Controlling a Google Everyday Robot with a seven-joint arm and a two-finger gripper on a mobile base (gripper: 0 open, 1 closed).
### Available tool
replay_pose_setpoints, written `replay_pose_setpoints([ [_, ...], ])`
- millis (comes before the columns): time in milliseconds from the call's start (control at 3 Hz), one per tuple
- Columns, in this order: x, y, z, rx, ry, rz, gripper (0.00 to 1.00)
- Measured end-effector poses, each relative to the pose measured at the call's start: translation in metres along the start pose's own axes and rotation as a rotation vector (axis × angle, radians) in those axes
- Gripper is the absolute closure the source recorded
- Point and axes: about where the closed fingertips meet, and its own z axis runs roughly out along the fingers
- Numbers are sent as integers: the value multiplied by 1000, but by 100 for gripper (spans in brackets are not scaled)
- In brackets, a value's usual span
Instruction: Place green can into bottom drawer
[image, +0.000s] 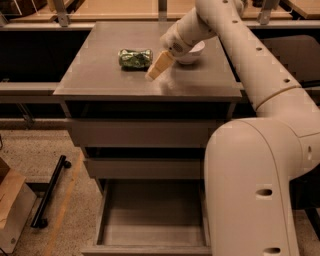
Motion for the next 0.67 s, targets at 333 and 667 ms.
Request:
replay_pose_setpoints([
  [333,-7,-9,25,8,-13,27,0],
  [667,-14,-20,45,18,-40,51,0],
])
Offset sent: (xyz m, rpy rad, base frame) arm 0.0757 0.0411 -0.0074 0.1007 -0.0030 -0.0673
